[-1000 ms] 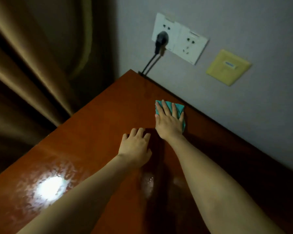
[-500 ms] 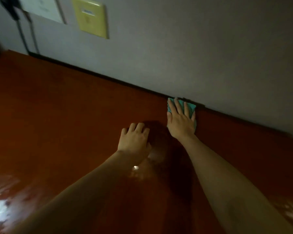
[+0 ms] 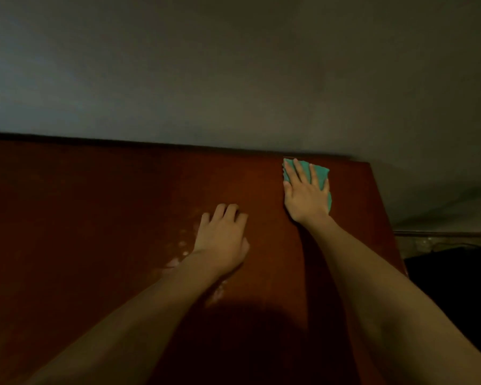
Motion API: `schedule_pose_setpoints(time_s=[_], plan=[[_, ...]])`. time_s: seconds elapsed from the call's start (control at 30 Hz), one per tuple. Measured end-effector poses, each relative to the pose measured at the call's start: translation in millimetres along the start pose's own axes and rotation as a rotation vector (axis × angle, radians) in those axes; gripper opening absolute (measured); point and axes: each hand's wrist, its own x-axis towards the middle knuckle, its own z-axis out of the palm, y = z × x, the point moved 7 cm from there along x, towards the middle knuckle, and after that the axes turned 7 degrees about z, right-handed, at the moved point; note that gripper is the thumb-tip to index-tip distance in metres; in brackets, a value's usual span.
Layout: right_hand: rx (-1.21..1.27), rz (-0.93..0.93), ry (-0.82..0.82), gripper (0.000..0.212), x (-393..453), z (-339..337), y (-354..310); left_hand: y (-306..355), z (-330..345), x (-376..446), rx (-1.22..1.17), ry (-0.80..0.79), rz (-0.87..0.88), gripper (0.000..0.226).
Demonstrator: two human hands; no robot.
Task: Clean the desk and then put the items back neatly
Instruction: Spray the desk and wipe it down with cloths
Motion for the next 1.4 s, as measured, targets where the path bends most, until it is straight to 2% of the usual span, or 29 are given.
schedule_pose_setpoints(time_s=[0.37,0.67,0.8,0.93,1.07,1.2,1.4], plan=[[0.026,0.033,-0.007,0.051,42,-18,121,88,11,73,0.039,-0.009,0.045,0.054],[0.094,0.156,-0.012,0.05,12,-13,171,106,20,70,0.076,-0.003,0.066,0.057],[0.074,0.222,-0.002,0.051,-19,-6,170,102,23,49,0.068,-0.003,0.061,0.056],[0.05,0.271,-0.005,0.052,-41,2,149,79,21,22,0.069,0.004,0.04,0.054],[0.026,0.247,-0.018,0.053,-60,7,101,29,14,-12,0.07,0.019,-0.035,0.052],[0.022,0.175,-0.031,0.053,-74,12,19,-32,7,-56,0.055,0.027,-0.132,0.051],[0.008,-0.01,-0.031,0.053,-98,27,-136,-130,0,-122,-0.001,0.073,-0.277,0.052]])
